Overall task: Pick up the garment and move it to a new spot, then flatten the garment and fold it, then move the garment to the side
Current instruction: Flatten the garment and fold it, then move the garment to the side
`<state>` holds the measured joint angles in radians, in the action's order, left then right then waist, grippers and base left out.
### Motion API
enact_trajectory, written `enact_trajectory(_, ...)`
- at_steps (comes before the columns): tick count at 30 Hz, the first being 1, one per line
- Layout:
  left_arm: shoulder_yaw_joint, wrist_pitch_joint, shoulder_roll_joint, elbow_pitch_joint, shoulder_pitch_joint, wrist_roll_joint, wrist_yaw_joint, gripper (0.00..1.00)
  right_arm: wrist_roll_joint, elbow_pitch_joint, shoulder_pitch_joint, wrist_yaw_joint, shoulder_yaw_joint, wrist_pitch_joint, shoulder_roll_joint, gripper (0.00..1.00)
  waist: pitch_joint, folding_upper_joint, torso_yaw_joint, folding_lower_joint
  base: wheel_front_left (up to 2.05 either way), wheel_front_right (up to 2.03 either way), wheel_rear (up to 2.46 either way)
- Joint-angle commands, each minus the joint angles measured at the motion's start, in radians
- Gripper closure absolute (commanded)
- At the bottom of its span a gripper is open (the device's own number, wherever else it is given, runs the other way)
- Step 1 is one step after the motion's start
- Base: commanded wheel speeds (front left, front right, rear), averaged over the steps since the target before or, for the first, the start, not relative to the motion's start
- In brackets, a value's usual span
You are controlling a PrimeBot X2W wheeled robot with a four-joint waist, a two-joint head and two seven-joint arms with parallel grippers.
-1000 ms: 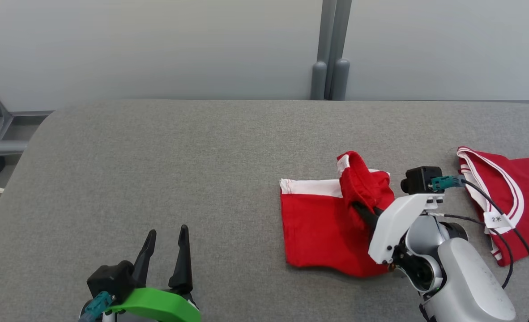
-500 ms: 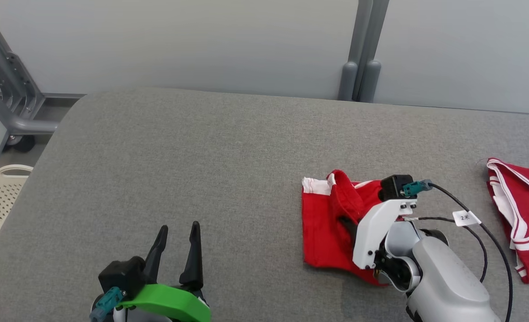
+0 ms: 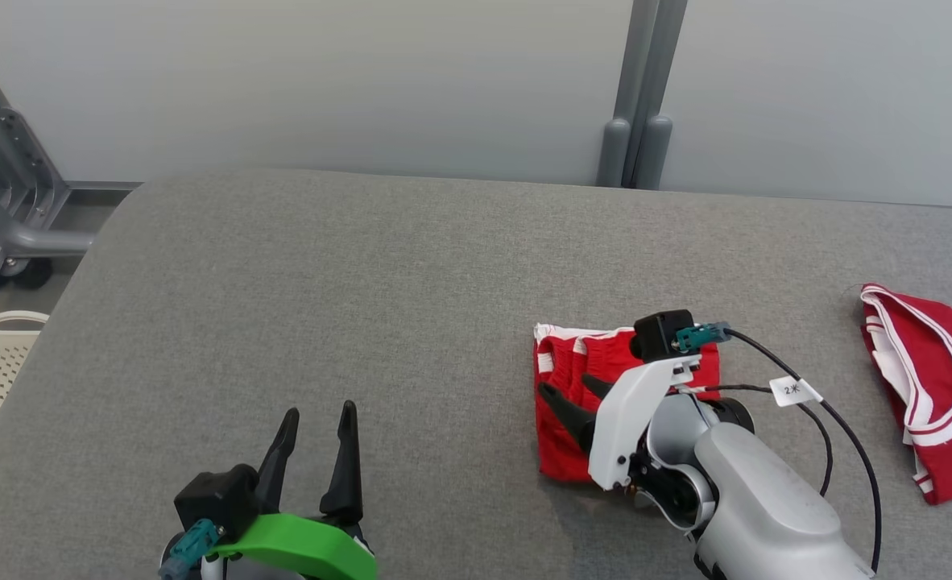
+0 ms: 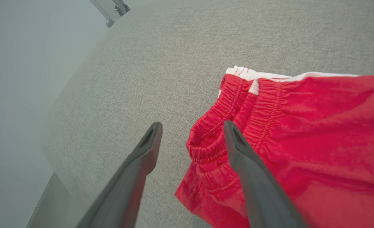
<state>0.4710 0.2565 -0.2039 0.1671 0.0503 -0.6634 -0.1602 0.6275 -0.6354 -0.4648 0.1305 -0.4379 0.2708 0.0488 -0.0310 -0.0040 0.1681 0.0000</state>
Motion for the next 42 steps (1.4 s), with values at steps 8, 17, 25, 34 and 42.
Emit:
enact_trajectory(8,-0.007,0.002,-0.017,-0.013,-0.020,-0.001,-0.010,0.00,-0.012,0.055,0.001,0.000,0.014,-0.056,0.004,0.00,-0.014,0.0040,-0.045,0.0000,0.00,0.00,0.00)
enact_trajectory(17,-0.003,-0.002,-0.026,-0.025,-0.030,0.005,-0.020,0.00,-0.113,0.069,0.022,0.000,0.161,-0.062,0.004,0.00,-0.033,0.0040,-0.088,0.0000,0.00,0.00,0.00)
enact_trajectory(25,0.010,-0.015,-0.041,-0.056,-0.032,0.023,-0.035,0.00,-0.222,0.105,0.074,0.000,0.301,0.001,0.014,0.00,-0.026,0.0040,-0.098,0.0000,0.00,0.00,0.00)
enact_trajectory(34,0.022,-0.031,-0.060,-0.090,-0.012,0.041,-0.045,0.00,-0.305,0.086,0.132,0.000,0.440,0.056,0.030,0.00,0.008,0.0040,-0.039,0.0000,0.00,0.00,0.00)
enact_trajectory(42,0.022,-0.049,-0.077,-0.110,-0.001,0.046,-0.056,0.00,-0.331,-0.002,0.113,0.000,0.540,0.052,0.016,0.00,0.036,0.0040,0.016,0.0000,0.00,0.00,0.00)
